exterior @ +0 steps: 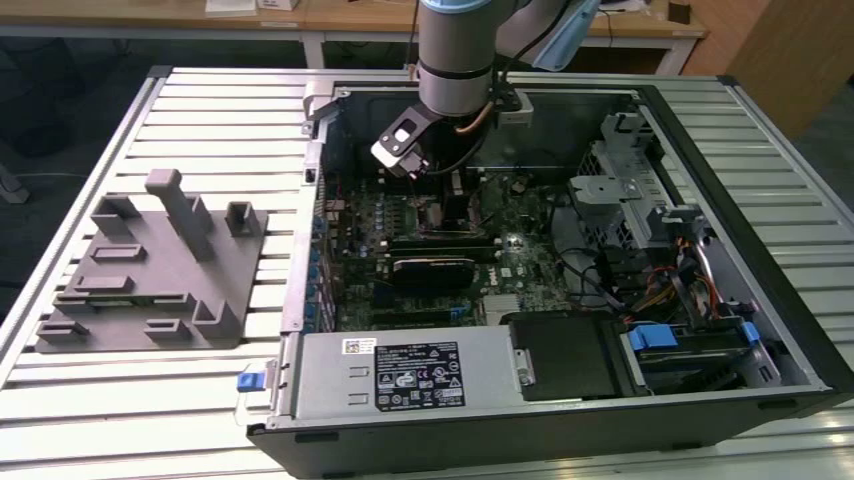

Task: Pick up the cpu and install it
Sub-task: 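Place the cpu into insertion slot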

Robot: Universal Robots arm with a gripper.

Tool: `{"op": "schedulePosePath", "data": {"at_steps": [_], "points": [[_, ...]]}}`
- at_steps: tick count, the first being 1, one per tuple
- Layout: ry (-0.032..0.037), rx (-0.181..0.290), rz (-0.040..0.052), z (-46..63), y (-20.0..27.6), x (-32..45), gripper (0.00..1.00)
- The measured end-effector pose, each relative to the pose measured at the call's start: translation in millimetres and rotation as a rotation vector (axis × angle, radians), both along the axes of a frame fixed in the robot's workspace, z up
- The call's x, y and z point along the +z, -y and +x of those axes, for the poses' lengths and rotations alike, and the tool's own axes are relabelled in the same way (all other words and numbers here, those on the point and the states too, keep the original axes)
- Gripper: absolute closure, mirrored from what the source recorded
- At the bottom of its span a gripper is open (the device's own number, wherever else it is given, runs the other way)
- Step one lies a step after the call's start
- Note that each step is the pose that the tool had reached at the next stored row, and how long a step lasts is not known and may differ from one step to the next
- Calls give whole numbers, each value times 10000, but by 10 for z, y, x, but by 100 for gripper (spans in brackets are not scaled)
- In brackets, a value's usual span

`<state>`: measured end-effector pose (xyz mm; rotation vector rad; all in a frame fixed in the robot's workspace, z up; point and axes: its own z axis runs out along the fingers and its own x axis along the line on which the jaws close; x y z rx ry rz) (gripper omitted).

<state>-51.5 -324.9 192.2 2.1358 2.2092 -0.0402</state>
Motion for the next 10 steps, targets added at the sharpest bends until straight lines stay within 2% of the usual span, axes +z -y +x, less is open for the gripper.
{"op": "schedulePosePath", "data": {"at_steps": [10], "points": [[1, 0, 14, 0, 0, -14, 46]]}}
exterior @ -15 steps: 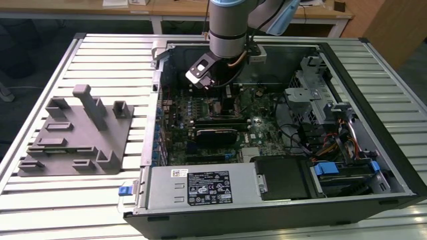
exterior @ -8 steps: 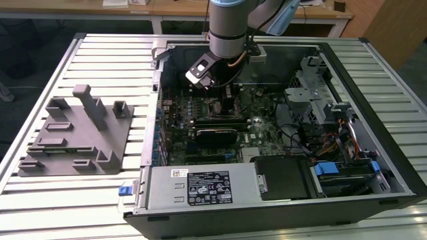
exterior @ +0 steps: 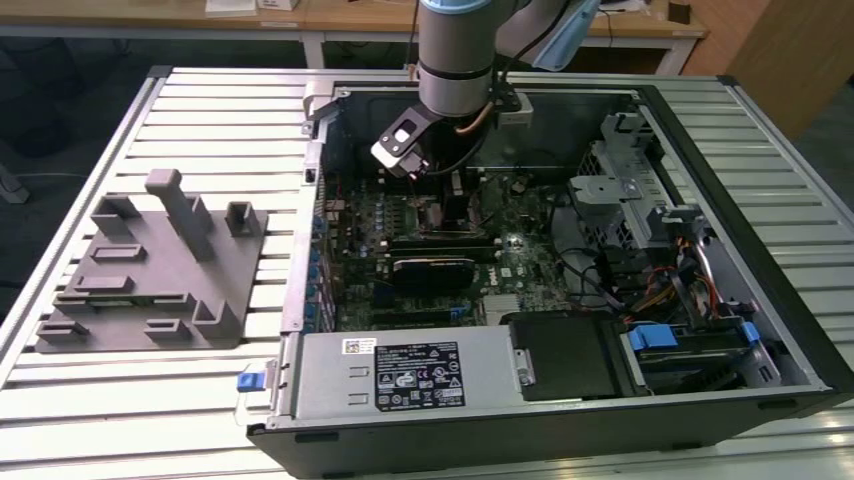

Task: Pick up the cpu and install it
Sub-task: 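Place the cpu into insertion slot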

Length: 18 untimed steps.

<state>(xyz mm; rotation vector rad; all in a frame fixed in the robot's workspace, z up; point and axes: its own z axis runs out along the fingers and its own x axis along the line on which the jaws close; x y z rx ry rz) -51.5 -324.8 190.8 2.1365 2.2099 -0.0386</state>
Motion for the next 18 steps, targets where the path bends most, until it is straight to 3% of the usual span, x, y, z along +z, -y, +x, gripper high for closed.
{"op": "schedulePosePath", "data": {"at_steps": [3, 8, 18], "points": [[0, 1, 19, 0, 1, 1, 46], [1, 1, 131, -2, 1, 7, 46], [-1, 0, 190, -4, 1, 7, 46]]}}
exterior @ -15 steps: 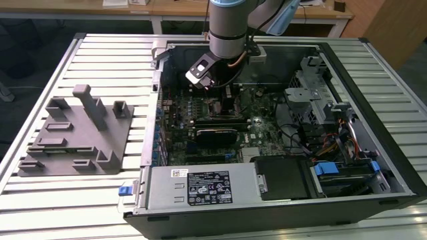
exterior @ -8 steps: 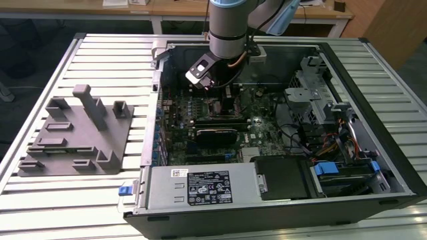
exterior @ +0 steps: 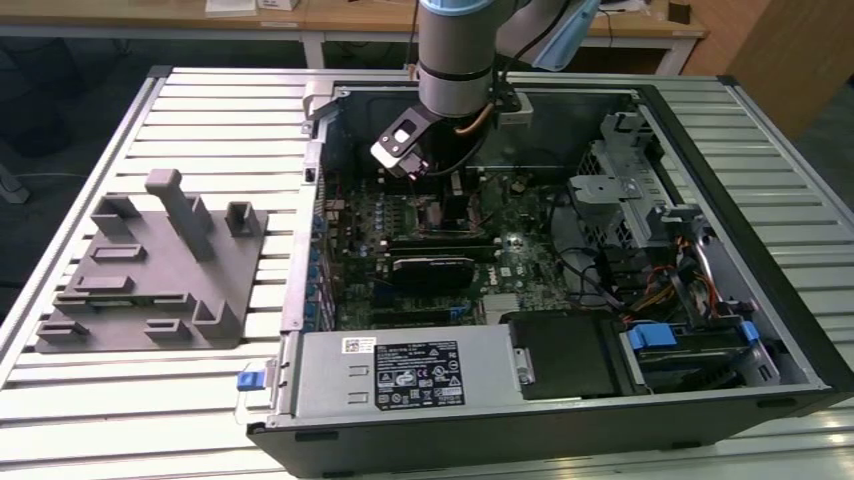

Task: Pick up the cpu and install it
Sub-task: 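Place the cpu into insertion slot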

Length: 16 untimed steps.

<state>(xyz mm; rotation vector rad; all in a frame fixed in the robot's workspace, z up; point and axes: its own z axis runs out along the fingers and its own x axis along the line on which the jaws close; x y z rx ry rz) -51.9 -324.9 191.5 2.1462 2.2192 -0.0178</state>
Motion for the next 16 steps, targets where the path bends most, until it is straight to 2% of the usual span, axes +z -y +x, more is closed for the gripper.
{"op": "schedulePosePath", "data": {"at_steps": [13, 14, 16], "points": [[9, 0, 15, 2, 11, -6, 45], [7, -1, 10, 1, 12, -4, 39], [0, 0, 0, 0, 14, 5, 39]]}}
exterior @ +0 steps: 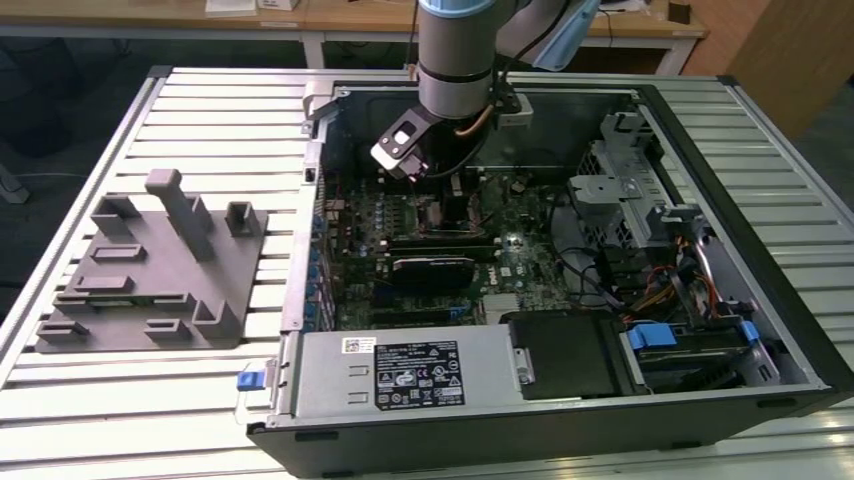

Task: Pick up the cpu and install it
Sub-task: 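Place the cpu into insertion slot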

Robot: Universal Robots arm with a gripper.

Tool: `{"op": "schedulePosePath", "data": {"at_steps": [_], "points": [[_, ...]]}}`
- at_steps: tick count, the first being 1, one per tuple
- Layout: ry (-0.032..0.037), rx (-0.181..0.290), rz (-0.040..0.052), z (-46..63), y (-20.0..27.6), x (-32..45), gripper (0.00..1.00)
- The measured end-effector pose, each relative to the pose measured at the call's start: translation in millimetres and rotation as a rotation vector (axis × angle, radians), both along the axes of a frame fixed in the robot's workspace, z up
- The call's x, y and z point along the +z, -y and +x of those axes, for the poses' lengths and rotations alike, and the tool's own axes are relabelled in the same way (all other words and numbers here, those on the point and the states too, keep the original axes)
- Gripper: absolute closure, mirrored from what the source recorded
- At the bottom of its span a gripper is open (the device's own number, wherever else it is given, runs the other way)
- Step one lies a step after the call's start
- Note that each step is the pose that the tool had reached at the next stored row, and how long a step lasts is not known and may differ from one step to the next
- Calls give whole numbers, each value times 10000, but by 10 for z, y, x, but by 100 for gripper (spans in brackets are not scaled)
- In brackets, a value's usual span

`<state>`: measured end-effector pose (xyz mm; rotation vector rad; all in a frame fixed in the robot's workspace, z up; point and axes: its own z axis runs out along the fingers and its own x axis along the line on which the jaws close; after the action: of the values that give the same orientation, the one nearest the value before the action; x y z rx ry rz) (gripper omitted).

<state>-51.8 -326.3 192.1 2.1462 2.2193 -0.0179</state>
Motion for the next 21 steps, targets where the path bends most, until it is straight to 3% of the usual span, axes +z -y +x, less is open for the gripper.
{"op": "schedulePosePath", "data": {"at_steps": [8, 17, 18, 20, 21], "points": [[1, 0, 10, 0, -1, 104, 39], [2, 0, 11, 0, -1, 114, 39], [2, 0, 11, 1, -1, 115, 41], [2, 0, 11, 0, -1, 117, 53], [2, 0, 11, 0, -1, 118, 53]]}}
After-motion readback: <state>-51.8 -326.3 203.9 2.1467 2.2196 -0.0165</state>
